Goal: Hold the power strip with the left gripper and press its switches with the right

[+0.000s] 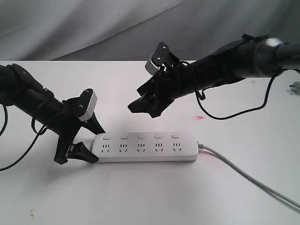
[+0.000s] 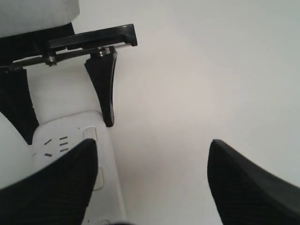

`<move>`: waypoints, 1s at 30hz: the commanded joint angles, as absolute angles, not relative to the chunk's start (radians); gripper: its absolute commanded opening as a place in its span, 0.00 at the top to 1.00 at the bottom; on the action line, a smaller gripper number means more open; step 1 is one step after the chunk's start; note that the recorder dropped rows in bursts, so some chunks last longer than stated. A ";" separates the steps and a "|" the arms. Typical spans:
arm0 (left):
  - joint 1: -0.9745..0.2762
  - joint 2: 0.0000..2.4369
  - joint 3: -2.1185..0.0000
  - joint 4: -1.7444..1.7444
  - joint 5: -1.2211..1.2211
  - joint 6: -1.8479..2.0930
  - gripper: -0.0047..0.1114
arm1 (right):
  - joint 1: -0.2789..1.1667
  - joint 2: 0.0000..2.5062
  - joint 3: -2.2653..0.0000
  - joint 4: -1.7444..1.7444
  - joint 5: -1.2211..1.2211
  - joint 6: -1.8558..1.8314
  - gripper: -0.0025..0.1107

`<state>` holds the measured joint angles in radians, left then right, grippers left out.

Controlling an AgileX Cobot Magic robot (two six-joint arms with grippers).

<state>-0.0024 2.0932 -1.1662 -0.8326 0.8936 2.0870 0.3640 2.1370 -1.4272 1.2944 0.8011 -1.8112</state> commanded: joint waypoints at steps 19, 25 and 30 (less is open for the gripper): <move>-0.003 2.096 -1.166 -0.804 0.834 2.087 0.51 | 0.492 2.357 -1.695 1.192 0.876 -1.703 0.43; -0.003 2.096 -1.166 -0.804 0.836 2.087 0.51 | 0.504 2.383 -1.695 1.194 0.866 -1.703 0.43; -0.003 2.096 -1.166 -0.804 0.836 2.087 0.51 | 0.509 2.397 -1.695 1.188 0.828 -1.703 0.43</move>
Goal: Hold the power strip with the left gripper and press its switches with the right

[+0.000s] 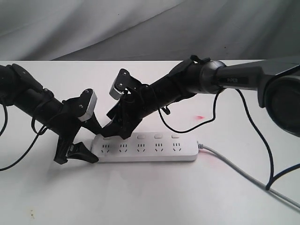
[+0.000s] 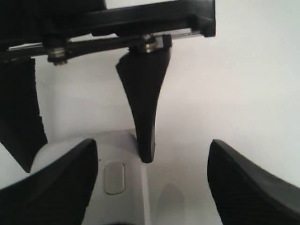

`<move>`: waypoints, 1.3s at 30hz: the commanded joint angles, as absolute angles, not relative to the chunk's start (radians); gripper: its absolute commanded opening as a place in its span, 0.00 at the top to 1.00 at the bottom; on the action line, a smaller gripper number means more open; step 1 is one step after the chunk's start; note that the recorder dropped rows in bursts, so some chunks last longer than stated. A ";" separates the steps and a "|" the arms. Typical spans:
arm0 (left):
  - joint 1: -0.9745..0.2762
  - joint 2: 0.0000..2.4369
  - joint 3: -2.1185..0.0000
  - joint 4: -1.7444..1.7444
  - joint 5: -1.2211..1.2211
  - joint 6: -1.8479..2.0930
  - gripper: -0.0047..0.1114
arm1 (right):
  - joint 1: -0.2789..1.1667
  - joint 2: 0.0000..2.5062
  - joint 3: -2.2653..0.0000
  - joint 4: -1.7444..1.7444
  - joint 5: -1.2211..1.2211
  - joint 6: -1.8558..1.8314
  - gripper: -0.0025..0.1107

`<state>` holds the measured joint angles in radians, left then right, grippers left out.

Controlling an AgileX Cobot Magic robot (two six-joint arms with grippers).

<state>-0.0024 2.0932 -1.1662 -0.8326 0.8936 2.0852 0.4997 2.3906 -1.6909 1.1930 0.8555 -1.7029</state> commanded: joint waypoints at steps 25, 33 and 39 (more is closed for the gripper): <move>-0.003 2.096 -1.166 -0.805 0.838 2.087 0.51 | 0.512 2.364 -1.754 1.176 0.816 -1.698 0.43; -0.003 2.096 -1.166 -0.805 0.838 2.087 0.51 | 0.522 2.370 -1.754 1.044 0.823 -1.607 0.47; -0.003 2.096 -1.166 -0.812 0.840 2.087 0.51 | 0.532 2.404 -1.754 1.029 0.846 -1.584 0.47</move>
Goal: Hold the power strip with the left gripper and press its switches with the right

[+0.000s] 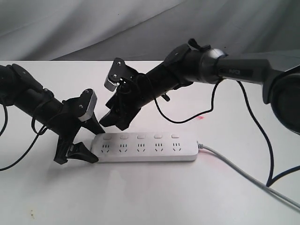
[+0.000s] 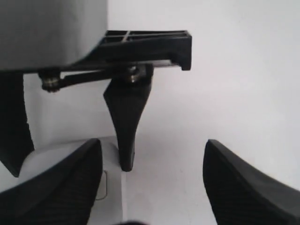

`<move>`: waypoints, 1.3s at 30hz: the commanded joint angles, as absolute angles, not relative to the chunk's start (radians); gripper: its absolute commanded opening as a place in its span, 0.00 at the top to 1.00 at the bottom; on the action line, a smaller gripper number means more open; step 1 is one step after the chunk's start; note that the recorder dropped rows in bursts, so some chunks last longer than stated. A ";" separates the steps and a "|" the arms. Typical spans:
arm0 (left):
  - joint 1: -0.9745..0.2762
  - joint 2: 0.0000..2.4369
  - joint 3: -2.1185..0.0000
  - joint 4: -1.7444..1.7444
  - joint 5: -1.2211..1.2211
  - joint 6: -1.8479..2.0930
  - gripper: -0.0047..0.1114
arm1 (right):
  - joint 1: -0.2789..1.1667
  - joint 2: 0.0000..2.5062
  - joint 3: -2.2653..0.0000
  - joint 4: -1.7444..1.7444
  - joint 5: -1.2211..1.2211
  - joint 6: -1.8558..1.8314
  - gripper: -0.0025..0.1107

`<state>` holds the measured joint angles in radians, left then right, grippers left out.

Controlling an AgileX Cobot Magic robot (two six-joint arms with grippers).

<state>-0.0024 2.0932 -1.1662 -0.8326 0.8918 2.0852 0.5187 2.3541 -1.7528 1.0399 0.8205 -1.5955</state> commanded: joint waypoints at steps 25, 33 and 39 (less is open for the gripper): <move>-0.003 2.096 -1.166 -0.812 0.846 2.087 0.51 | 0.548 2.392 -1.758 0.968 0.813 -1.507 0.47; -0.003 2.096 -1.166 -0.812 0.846 2.087 0.51 | 0.530 2.308 -1.758 0.902 0.789 -1.490 0.47; -0.003 2.096 -1.166 -0.812 0.846 2.087 0.51 | 0.474 2.305 -1.758 0.852 0.873 -1.441 0.47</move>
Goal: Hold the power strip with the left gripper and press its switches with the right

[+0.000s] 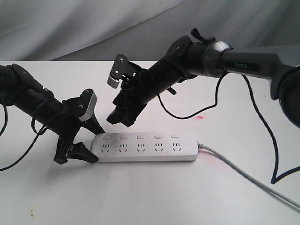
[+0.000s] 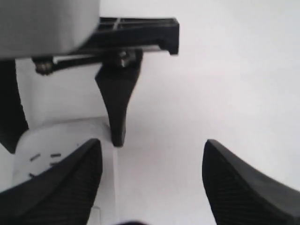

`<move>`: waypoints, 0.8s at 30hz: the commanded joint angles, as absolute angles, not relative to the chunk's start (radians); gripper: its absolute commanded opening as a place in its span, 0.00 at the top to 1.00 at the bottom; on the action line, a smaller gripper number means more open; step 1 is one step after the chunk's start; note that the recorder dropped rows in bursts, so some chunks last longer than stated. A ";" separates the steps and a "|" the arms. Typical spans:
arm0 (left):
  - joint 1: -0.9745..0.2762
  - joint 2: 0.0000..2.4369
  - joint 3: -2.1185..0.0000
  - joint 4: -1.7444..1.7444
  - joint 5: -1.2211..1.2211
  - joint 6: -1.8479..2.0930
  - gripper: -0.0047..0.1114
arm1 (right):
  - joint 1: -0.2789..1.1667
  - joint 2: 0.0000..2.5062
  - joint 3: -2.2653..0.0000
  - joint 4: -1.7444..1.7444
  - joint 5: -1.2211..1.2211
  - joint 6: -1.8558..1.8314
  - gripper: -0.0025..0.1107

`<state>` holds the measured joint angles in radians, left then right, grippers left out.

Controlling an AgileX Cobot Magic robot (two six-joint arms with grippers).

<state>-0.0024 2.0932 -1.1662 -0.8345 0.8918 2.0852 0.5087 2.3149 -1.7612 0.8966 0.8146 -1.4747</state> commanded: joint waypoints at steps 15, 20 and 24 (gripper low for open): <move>-0.003 2.096 -1.166 -0.812 0.846 2.087 0.51 | 0.470 2.346 -1.758 0.847 0.927 -1.442 0.47; -0.003 2.096 -1.166 -0.812 0.846 2.087 0.51 | 0.477 2.346 -1.758 0.847 0.927 -1.442 0.47; -0.003 2.096 -1.166 -0.812 0.846 2.087 0.51 | 0.489 2.346 -1.758 0.836 0.927 -1.442 0.47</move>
